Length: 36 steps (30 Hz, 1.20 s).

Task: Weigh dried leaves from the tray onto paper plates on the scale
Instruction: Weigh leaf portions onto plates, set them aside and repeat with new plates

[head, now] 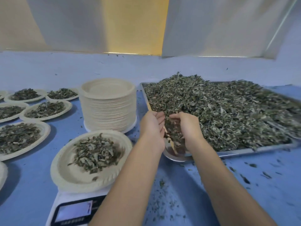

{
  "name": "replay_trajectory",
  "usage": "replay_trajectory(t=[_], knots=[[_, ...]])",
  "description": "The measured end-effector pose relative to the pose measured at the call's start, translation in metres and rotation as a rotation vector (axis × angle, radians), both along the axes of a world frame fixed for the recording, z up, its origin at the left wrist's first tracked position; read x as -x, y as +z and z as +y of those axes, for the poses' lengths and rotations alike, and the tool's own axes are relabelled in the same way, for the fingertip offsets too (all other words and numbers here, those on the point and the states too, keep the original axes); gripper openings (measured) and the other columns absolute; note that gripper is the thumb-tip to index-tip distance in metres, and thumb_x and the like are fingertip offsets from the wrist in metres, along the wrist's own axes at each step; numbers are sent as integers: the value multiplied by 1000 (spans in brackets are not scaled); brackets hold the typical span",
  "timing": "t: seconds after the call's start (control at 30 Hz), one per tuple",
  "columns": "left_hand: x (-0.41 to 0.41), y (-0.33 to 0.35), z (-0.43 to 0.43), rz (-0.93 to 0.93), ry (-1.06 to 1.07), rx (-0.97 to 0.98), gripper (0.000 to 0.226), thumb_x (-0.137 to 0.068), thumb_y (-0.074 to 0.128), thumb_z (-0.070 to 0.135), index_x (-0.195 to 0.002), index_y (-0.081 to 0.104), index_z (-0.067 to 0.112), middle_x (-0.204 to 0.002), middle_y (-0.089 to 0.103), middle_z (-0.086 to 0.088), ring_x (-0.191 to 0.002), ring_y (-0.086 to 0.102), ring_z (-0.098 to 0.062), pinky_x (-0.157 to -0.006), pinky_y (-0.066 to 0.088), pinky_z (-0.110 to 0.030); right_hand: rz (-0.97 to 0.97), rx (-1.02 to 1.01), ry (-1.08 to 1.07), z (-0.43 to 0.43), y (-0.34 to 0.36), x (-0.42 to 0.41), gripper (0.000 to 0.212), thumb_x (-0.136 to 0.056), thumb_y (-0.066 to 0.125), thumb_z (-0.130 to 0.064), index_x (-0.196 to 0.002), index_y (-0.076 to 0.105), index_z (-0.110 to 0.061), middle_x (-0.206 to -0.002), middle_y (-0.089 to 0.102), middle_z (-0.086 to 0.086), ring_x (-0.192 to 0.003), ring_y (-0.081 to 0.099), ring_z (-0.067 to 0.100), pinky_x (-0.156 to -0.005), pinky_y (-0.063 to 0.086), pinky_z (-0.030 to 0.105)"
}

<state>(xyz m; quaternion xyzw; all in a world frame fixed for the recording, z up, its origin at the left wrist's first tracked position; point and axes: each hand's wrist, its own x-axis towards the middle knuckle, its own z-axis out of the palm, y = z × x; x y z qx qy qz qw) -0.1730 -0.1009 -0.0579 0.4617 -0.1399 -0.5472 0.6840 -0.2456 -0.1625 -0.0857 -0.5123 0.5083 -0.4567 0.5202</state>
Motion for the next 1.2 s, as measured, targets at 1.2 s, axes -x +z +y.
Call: replay_trajectory(t=[1.2], knots=[[-12,-2,15,14,-6,29,27,-97,37,13,-107,61,5,-112,62,-4,-99,54,-15,-86,40,-30,103,279,-93,12,-10,-35,21,-94,47,-17,-99,67,-14,-95,66,3,-88,59,19,-78,46,31]])
